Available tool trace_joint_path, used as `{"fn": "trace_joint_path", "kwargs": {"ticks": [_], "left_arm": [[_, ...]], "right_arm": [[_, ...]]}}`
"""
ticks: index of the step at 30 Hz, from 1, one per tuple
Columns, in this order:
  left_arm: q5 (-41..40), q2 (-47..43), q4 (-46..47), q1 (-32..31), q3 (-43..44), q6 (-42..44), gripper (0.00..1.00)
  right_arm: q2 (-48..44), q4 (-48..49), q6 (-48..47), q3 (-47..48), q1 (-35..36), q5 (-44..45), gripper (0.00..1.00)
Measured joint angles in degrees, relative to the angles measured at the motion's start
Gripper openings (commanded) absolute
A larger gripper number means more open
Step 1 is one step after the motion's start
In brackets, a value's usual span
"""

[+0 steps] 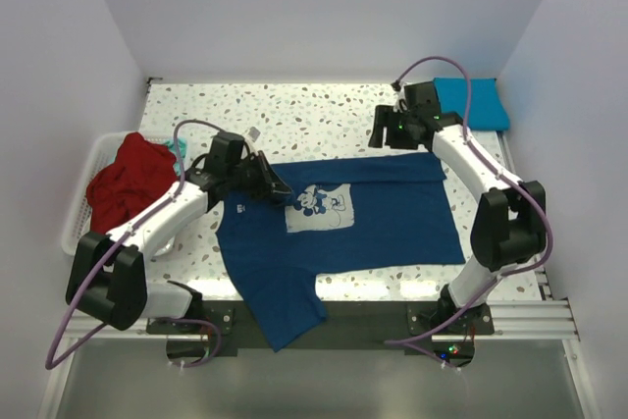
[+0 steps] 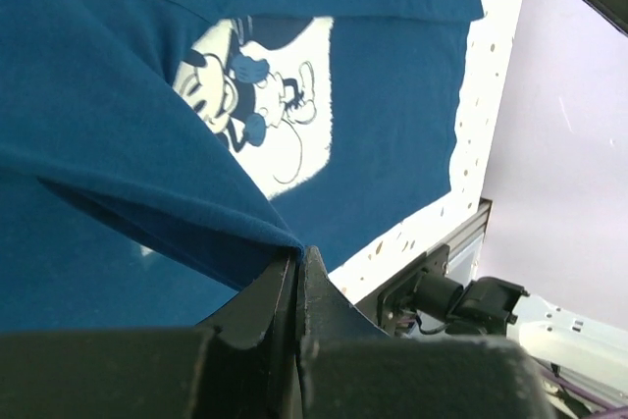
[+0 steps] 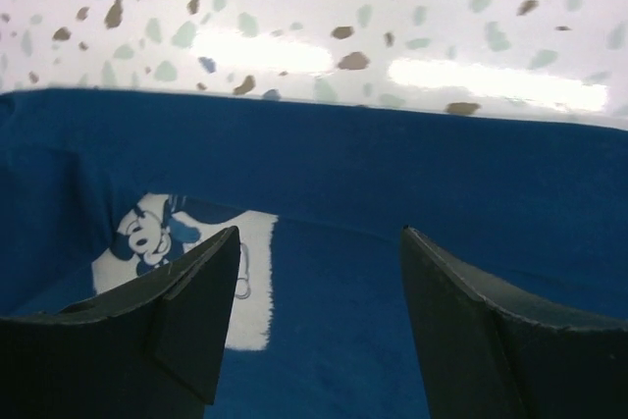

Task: Fold and stack the t-shirts
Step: Fold the tshirt

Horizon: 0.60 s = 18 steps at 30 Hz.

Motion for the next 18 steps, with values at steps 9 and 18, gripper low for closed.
{"fn": "trace_joint_path", "kwargs": {"ticks": [9, 18], "left_arm": [[0.1, -0.4, 0.7, -1.2, -1.2, -1.4, 0.0], [-0.5, -0.2, 1.7, -0.9, -0.6, -1.5, 0.0]], "right_arm": [[2.0, 0.9, -1.5, -0.2, 3.9, -4.7, 0.69], [2.0, 3.1, -2.9, -4.0, 10.4, -6.9, 0.67]]}}
